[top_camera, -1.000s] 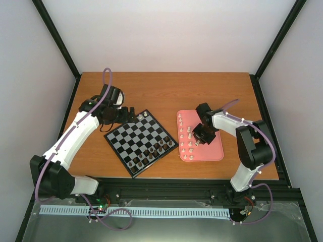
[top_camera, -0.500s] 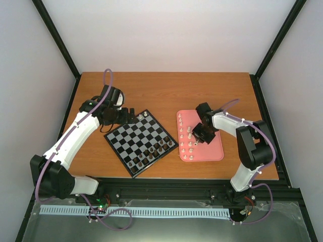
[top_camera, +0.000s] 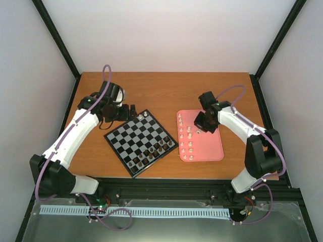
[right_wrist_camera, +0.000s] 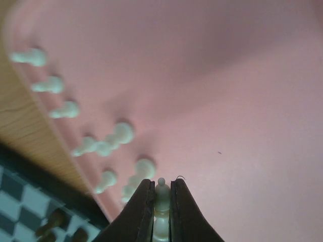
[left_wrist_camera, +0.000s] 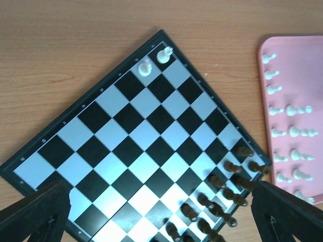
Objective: Set up the chess pieces on the board
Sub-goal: Pick up the chess piece from the storage box, then place the chess piece on the chessboard.
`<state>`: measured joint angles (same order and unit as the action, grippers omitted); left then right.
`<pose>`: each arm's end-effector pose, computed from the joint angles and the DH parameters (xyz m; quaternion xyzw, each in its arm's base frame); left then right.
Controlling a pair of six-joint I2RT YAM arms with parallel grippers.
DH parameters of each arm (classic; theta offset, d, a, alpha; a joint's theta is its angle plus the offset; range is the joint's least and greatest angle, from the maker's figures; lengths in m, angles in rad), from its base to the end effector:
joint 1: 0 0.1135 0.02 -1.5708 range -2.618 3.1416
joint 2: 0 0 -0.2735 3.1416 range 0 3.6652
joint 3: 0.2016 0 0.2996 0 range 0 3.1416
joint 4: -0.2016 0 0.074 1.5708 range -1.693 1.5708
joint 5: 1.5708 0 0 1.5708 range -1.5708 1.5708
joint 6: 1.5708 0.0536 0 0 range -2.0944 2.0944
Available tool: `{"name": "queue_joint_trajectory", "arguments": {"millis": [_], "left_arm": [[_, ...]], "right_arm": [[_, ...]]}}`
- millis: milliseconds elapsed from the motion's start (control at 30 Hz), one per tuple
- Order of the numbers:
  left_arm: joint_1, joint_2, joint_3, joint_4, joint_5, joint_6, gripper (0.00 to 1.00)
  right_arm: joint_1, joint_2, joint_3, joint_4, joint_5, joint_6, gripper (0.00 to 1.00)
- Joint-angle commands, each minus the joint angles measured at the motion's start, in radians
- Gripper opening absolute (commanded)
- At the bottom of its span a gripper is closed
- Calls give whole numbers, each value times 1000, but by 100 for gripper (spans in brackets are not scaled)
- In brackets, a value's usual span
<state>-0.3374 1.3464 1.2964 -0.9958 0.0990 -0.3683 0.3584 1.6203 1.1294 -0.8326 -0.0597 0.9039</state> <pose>0.2994 -0.1106 0.3152 -0.0021 0.9646 -0.1344 0.2267 0.3284 0.1264 0.1776 0.2637 0.9562 0.0967 0.0821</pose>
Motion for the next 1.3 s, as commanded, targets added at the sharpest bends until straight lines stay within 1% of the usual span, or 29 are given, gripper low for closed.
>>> {"name": "queue_joint_trajectory", "arguments": {"millis": [0,133,200,233,333,400,433,567,667,733,833,900,967,1067,1267], "left_arm": [[5,35,106,-34,71,15,100],[6,79,179,-42,171,-3,100],[13,100,200,-29,255,-29,100],[26,111,203,-12,320,-50,100],[95,122,164,78,531,-152,100],[132,128,144,127,626,-208,100],[141,134,149,127,647,-214,99],[160,133,163,116,649,-220,99],[213,120,119,147,679,-233,100],[255,117,92,155,701,-220,100],[308,122,81,114,694,-167,100],[329,117,73,100,664,-145,100],[341,98,48,118,640,-147,99],[354,83,13,143,609,-151,100],[354,84,-18,161,589,-134,100]], "right_arm": [[-4,-75,88,-16,-45,-215,3],[-3,-105,143,53,-224,-354,3],[-3,-105,169,109,-327,-398,3],[0,-102,181,134,-360,-419,3],[44,-73,237,190,-406,-496,3],[91,-46,283,208,-397,-565,3],[117,-32,308,220,-391,-598,3],[209,33,395,277,-337,-700,3],[269,112,440,328,-314,-742,3],[314,161,434,377,-254,-770,3],[372,173,346,525,-97,-785,3],[385,176,287,610,-39,-756,3],[390,180,230,686,2,-735,3],[405,207,172,771,65,-746,3],[421,283,114,900,150,-755,3]]}}
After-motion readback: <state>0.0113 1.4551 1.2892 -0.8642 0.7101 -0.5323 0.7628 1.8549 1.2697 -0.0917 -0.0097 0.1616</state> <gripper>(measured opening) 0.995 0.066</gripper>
